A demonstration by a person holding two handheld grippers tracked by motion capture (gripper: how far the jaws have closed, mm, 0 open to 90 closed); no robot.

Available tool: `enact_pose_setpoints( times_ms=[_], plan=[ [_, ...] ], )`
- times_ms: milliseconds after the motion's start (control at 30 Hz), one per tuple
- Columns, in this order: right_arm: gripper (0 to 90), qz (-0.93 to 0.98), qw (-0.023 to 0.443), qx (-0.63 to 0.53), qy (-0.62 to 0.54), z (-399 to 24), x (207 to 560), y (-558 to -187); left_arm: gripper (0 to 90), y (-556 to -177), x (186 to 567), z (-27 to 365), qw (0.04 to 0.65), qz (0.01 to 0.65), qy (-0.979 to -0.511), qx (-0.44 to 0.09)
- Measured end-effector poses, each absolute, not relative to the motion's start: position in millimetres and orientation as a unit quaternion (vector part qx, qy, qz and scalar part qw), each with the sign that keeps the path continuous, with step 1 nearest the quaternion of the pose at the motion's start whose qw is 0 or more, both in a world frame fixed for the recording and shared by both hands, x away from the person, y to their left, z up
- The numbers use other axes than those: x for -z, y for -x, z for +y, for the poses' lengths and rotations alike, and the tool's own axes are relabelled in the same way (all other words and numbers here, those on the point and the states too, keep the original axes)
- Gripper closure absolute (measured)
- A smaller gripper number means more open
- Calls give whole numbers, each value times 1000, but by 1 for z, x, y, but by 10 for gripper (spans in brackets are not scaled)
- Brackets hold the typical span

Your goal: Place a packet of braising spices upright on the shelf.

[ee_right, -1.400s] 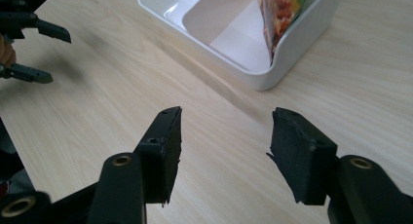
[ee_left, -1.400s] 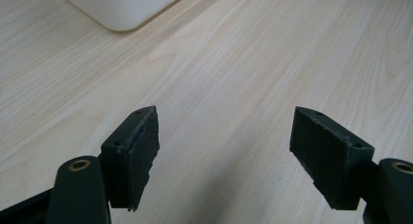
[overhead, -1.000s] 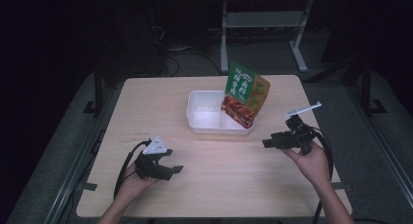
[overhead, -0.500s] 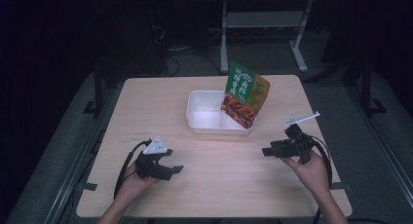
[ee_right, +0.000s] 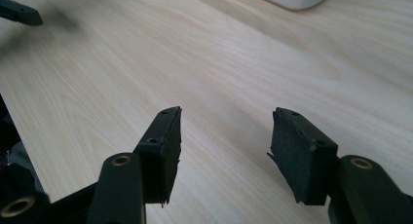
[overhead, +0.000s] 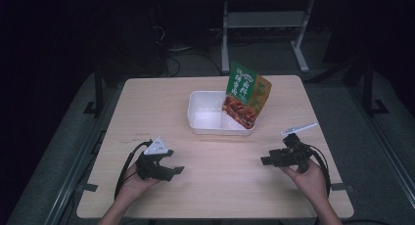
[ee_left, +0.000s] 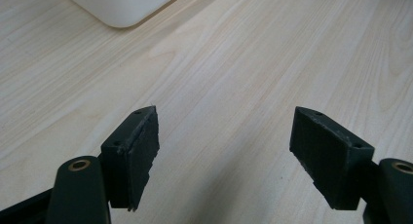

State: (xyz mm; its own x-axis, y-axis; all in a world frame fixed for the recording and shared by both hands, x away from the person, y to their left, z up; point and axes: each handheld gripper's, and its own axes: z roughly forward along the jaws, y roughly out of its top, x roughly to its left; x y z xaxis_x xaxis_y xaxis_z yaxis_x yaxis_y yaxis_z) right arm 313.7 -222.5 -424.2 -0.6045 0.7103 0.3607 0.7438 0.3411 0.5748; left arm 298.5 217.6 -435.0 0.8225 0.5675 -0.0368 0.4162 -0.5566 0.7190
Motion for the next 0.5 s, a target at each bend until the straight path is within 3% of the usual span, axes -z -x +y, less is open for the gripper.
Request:
enact_pose_setpoints(
  times_ms=[500],
  plan=[
    [436, -826, 30, 355, 436, -215, 444, -293, 261, -298, 435, 217, 375, 280, -878, -99]
  ],
)
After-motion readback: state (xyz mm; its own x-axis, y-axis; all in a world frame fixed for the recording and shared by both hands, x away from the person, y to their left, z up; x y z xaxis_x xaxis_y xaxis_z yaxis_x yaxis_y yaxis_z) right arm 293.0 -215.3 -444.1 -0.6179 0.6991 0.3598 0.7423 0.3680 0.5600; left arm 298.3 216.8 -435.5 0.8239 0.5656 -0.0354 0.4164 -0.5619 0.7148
